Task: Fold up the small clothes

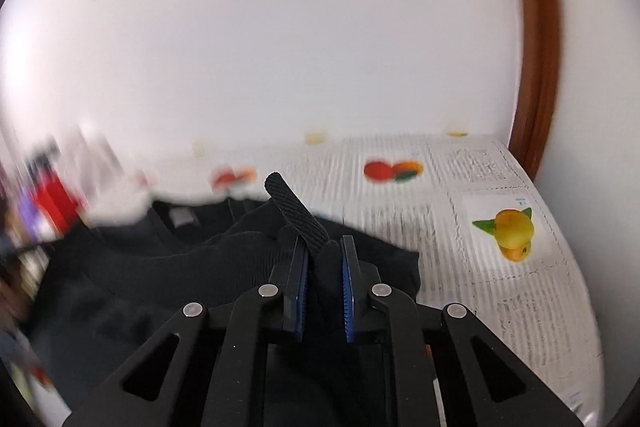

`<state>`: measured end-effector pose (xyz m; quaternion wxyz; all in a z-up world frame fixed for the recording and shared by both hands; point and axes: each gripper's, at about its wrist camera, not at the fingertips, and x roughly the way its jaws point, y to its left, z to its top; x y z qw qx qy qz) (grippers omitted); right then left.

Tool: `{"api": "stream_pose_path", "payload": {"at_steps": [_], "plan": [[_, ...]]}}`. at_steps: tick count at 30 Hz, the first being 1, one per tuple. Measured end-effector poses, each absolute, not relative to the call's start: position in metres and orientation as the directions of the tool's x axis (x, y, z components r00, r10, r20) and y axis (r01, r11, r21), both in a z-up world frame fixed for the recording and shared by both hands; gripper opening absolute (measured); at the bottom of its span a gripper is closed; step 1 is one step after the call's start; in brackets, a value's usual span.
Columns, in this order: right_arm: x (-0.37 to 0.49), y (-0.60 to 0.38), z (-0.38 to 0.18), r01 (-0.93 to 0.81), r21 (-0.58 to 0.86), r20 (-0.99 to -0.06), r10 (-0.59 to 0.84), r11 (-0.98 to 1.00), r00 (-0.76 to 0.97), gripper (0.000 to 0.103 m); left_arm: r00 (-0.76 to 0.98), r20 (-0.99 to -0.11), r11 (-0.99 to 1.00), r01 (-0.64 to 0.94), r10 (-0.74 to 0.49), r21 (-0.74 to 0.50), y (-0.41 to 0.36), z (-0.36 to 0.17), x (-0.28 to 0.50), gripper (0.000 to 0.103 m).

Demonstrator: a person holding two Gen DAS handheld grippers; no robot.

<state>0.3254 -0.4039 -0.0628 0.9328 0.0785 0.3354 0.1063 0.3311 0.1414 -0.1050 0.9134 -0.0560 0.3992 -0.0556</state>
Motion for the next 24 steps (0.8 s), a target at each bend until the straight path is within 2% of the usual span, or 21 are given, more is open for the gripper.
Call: {"api": "stream_pose_path", "payload": {"at_steps": [3,6,8,13,16,18,19,22,24], "plan": [[0.348,-0.411,-0.079,-0.077,0.231,-0.676,0.217,0.970,0.704,0.014,0.648,-0.747,0.986,0.044,-0.149,-0.159,0.139,-0.120,0.344,0.011],[0.377,-0.403,-0.120,-0.010,0.187,-0.798,0.158,0.982,0.581,0.016,0.619,-0.775,0.989,0.022,-0.128,-0.146,0.136,-0.134,0.352,0.011],[0.384,-0.401,-0.137,0.010,0.169,-0.831,0.137,0.986,0.540,0.018,0.618,-0.778,0.991,0.022,-0.116,-0.129,0.133,-0.137,0.352,0.011],[0.378,-0.401,-0.134,0.004,0.160,-0.830,0.133,0.987,0.542,0.024,0.606,-0.789,0.994,0.025,-0.101,-0.107,0.131,-0.139,0.353,0.015],[0.362,-0.398,-0.121,0.005,0.091,-0.821,0.072,0.996,0.566,0.035,0.596,-0.795,0.992,0.031,-0.116,-0.121,0.134,-0.136,0.349,0.018],[0.345,-0.400,-0.112,0.018,0.041,-0.810,0.023,0.999,0.586,0.047,0.585,-0.803,0.992,0.029,-0.113,-0.119,0.135,-0.133,0.343,0.027],[0.338,-0.402,-0.109,0.024,0.021,-0.806,0.002,0.999,0.592,0.048,0.579,-0.807,0.992,0.030,-0.115,-0.120,0.135,-0.133,0.339,0.033],[0.314,-0.414,-0.108,0.037,0.010,-0.814,-0.013,0.999,0.581,0.049,0.558,-0.818,0.990,0.043,-0.137,-0.136,0.137,-0.132,0.323,0.036],[0.296,-0.421,-0.112,0.029,0.031,-0.828,0.009,0.999,0.560,0.050,0.551,-0.824,0.991,0.037,-0.131,-0.132,0.139,-0.133,0.309,0.042]]}}
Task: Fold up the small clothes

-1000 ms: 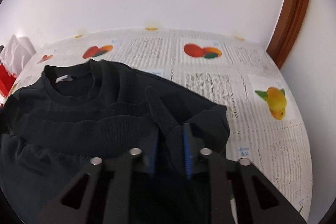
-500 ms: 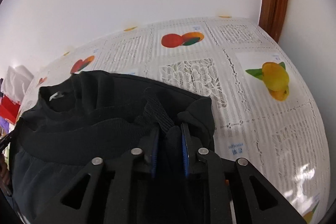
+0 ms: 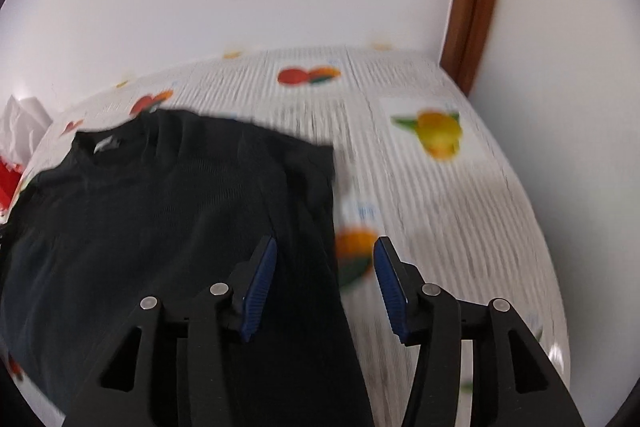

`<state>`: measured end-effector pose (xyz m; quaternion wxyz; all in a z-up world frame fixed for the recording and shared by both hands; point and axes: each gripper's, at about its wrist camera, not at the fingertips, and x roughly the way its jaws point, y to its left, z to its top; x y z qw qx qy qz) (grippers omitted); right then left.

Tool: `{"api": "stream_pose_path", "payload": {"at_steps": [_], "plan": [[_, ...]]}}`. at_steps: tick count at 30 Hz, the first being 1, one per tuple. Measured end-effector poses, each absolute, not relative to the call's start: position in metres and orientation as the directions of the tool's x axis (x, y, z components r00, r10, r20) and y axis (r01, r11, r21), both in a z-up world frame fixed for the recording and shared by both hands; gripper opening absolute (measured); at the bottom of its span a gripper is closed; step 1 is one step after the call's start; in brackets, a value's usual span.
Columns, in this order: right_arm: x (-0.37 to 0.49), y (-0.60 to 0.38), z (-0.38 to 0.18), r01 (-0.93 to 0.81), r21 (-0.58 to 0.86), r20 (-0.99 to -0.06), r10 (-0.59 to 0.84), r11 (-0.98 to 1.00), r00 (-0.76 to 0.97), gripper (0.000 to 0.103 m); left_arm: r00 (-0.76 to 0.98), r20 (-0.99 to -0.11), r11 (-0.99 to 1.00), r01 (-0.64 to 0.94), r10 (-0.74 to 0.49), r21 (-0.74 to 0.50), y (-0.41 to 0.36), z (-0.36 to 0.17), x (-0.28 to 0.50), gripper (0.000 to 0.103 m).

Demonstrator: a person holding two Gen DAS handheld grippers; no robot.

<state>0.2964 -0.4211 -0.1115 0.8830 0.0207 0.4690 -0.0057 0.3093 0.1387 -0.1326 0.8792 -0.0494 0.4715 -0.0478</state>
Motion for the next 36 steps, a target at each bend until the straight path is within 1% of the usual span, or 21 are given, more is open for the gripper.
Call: {"api": "stream_pose_path", "payload": {"at_steps": [1,4,6,9,12,14,15,16,17,18,20,22,26,31,32,33,34,36], "plan": [[0.288,-0.423,-0.114,0.021,0.044,-0.835,0.025,0.999,0.549,0.051,0.547,-0.826,0.990,0.038,-0.133,-0.134,0.139,-0.133,0.302,0.044],[0.267,-0.426,-0.125,0.014,0.071,-0.846,0.053,0.997,0.531,0.051,0.539,-0.830,0.988,0.041,-0.145,-0.147,0.147,-0.134,0.276,0.045],[0.259,-0.431,-0.128,0.036,0.104,-0.836,0.068,0.994,0.544,0.052,0.533,-0.832,0.986,0.036,-0.157,-0.163,0.155,-0.137,0.261,0.045],[0.262,-0.436,-0.133,0.062,0.168,-0.832,0.107,0.984,0.544,0.052,0.510,-0.839,0.977,0.019,-0.191,-0.211,0.169,-0.145,0.240,0.045],[0.270,-0.436,-0.142,0.065,0.202,-0.843,0.140,0.977,0.520,0.052,0.503,-0.831,0.963,0.009,-0.236,-0.268,0.177,-0.152,0.228,0.045],[0.273,-0.434,-0.144,0.062,0.207,-0.840,0.144,0.976,0.523,0.051,0.515,-0.823,0.962,0.012,-0.240,-0.273,0.179,-0.153,0.224,0.045],[0.275,-0.432,-0.143,0.049,0.208,-0.840,0.153,0.977,0.521,0.037,0.521,-0.821,0.962,0.006,-0.236,-0.273,0.179,-0.153,0.224,0.044],[0.275,-0.430,-0.143,0.024,0.224,-0.837,0.180,0.974,0.517,0.024,0.523,-0.818,0.961,0.006,-0.239,-0.277,0.177,-0.154,0.223,0.031],[0.275,-0.428,-0.141,0.005,0.225,-0.833,0.190,0.974,0.520,0.017,0.516,-0.813,0.953,0.021,-0.268,-0.302,0.175,-0.155,0.223,0.014],[0.274,-0.427,-0.138,-0.012,0.199,-0.827,0.174,0.980,0.534,0.012,0.513,-0.808,0.947,0.029,-0.290,-0.321,0.172,-0.155,0.225,0.012],[0.271,-0.432,-0.130,-0.029,0.191,-0.805,0.174,0.981,0.567,0.010,0.528,-0.815,0.964,0.028,-0.239,-0.265,0.162,-0.154,0.228,0.010],[0.273,-0.441,-0.123,-0.025,0.205,-0.792,0.181,0.978,0.583,0.010,0.542,-0.811,0.971,0.044,-0.221,-0.235,0.152,-0.151,0.232,0.010],[0.286,-0.460,-0.122,0.024,0.144,-0.797,0.102,0.989,0.596,0.009,0.536,-0.798,0.956,0.065,-0.275,-0.285,0.135,-0.151,0.251,0.009],[0.301,-0.489,-0.127,0.098,0.138,-0.810,0.055,0.986,0.583,0.011,0.542,-0.797,0.961,0.081,-0.266,-0.266,0.104,-0.151,0.268,0.010],[0.300,-0.491,-0.126,0.109,0.130,-0.814,0.044,0.985,0.579,0.013,0.544,-0.802,0.966,0.077,-0.247,-0.245,0.100,-0.151,0.268,0.010],[0.297,-0.491,-0.124,0.122,0.112,-0.821,0.022,0.986,0.571,0.018,0.546,-0.805,0.970,0.074,-0.235,-0.232,0.098,-0.151,0.268,0.011],[0.294,-0.490,-0.120,0.140,0.084,-0.824,-0.010,0.987,0.566,0.020,0.549,-0.806,0.973,0.069,-0.220,-0.219,0.096,-0.150,0.266,0.014],[0.283,-0.483,-0.110,0.166,0.009,-0.812,-0.090,0.986,0.577,0.025,0.549,-0.809,0.976,0.060,-0.209,-0.211,0.097,-0.149,0.261,0.015]]}}
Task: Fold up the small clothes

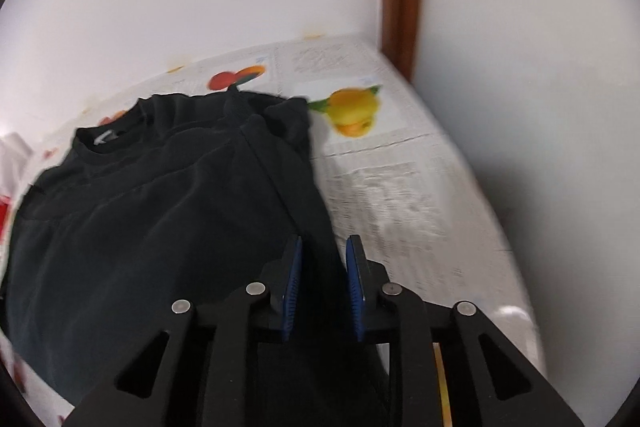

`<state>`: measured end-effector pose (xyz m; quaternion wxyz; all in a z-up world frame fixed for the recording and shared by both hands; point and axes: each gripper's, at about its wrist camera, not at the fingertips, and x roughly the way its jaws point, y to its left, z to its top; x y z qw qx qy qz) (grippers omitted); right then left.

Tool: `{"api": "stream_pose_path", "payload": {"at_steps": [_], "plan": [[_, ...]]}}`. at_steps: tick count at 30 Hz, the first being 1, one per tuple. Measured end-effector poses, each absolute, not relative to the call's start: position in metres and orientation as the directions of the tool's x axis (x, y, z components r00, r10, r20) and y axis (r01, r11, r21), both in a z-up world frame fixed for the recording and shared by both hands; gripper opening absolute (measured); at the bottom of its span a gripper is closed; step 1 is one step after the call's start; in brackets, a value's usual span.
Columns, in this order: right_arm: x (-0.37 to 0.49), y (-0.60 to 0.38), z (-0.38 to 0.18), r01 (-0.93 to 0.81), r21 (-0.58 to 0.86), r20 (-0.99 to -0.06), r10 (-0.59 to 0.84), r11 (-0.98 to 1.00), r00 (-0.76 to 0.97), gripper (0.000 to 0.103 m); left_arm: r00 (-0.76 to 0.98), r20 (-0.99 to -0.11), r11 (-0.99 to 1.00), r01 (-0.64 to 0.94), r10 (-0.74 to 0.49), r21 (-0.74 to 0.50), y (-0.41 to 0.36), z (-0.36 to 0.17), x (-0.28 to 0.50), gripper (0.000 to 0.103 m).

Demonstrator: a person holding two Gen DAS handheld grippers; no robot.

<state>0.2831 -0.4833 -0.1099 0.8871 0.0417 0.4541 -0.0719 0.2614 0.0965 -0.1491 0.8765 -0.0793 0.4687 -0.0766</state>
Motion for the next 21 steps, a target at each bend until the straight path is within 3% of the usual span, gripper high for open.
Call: {"api": "stream_pose_path", "payload": {"at_steps": [3,8,13,18,21], "plan": [[0.261,-0.469,-0.092,0.204,-0.054,-0.774,-0.170,0.977,0.610,0.033,0.550,-0.809,0.975,0.049,-0.209,-0.218,0.101,-0.147,0.249,0.015],[0.237,-0.432,-0.072,0.184,0.040,-0.762,-0.089,0.982,0.642,0.038,0.568,-0.798,0.976,0.045,-0.199,-0.211,0.117,-0.142,0.217,0.015],[0.222,-0.345,-0.075,0.045,0.027,-0.755,-0.009,0.999,0.655,0.045,0.577,-0.794,0.976,0.030,-0.192,-0.214,0.141,-0.139,0.181,0.019],[0.208,-0.244,-0.093,-0.139,0.073,-0.758,0.146,0.988,0.636,0.047,0.586,-0.808,0.994,-0.036,-0.063,-0.104,0.164,-0.142,0.151,0.021],[0.202,-0.187,-0.105,-0.219,0.025,-0.745,0.164,0.975,0.646,0.047,0.581,-0.814,0.993,-0.094,-0.001,-0.068,0.183,-0.149,0.136,0.021]]}}
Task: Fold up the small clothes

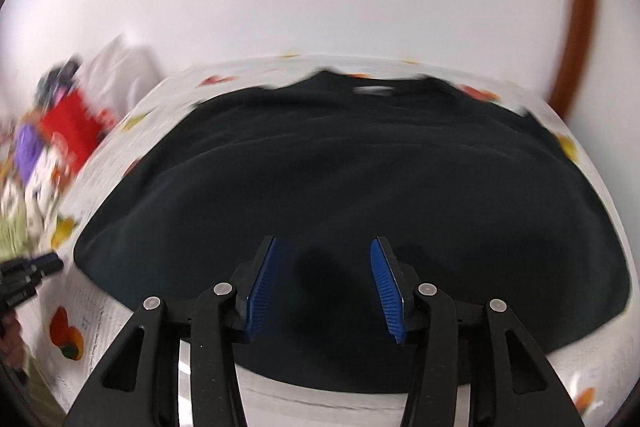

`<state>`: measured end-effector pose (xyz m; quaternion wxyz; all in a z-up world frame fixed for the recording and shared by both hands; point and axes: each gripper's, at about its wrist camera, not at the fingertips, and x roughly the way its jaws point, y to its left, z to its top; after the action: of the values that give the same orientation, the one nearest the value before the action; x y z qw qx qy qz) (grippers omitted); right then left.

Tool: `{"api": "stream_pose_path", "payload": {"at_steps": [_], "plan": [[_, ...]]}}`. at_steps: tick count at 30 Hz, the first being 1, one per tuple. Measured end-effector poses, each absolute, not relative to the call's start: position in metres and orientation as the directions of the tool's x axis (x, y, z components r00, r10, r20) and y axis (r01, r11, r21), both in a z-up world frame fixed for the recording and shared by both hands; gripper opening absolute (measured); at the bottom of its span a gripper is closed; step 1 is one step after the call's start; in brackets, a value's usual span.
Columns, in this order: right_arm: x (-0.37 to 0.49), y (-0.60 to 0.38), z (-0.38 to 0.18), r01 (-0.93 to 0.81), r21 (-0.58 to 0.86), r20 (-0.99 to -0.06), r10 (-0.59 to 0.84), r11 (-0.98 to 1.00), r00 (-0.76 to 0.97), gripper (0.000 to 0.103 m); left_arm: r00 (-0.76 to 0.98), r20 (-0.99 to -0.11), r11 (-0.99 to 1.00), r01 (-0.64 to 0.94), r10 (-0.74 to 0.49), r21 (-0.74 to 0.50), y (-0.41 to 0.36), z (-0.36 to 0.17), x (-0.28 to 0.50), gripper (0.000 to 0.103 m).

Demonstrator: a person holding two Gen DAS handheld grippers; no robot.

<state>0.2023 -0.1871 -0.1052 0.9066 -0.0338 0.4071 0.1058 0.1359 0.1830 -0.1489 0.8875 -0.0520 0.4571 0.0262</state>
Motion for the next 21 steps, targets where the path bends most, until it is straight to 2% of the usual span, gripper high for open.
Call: {"api": "stream_pose_path", "payload": {"at_steps": [3,5,6,8,11,15,21], "plan": [[0.194,-0.136,-0.119,-0.263,0.002,-0.748,0.176,0.965,0.641,0.047,0.594,-0.804,0.993,-0.102,0.011,-0.062,0.195,-0.151,0.127,0.024],[0.188,-0.113,-0.125,-0.302,-0.014,-0.765,0.185,0.953,0.617,0.047,0.603,-0.798,0.993,-0.100,0.012,-0.061,0.197,-0.149,0.124,0.044],[0.178,-0.098,-0.125,-0.324,-0.047,-0.758,0.177,0.945,0.627,0.047,0.608,-0.794,0.993,-0.097,0.010,-0.062,0.199,-0.148,0.123,0.047],[0.161,-0.081,-0.123,-0.382,-0.068,-0.753,0.204,0.921,0.625,0.048,0.618,-0.786,0.995,-0.092,0.018,-0.050,0.199,-0.148,0.124,0.048],[0.136,-0.056,-0.126,-0.466,-0.114,-0.762,0.224,0.877,0.607,0.055,0.607,-0.794,0.996,-0.089,0.035,-0.024,0.200,-0.153,0.130,0.049],[0.115,-0.020,-0.142,-0.498,-0.294,-0.743,0.132,0.816,0.656,0.060,0.608,-0.791,0.995,-0.094,0.071,0.017,0.203,-0.155,0.135,0.053],[0.127,0.011,-0.146,-0.470,-0.398,-0.704,0.066,0.788,0.707,0.059,0.620,-0.784,0.998,-0.066,0.034,-0.009,0.210,-0.157,0.141,0.060]]}}
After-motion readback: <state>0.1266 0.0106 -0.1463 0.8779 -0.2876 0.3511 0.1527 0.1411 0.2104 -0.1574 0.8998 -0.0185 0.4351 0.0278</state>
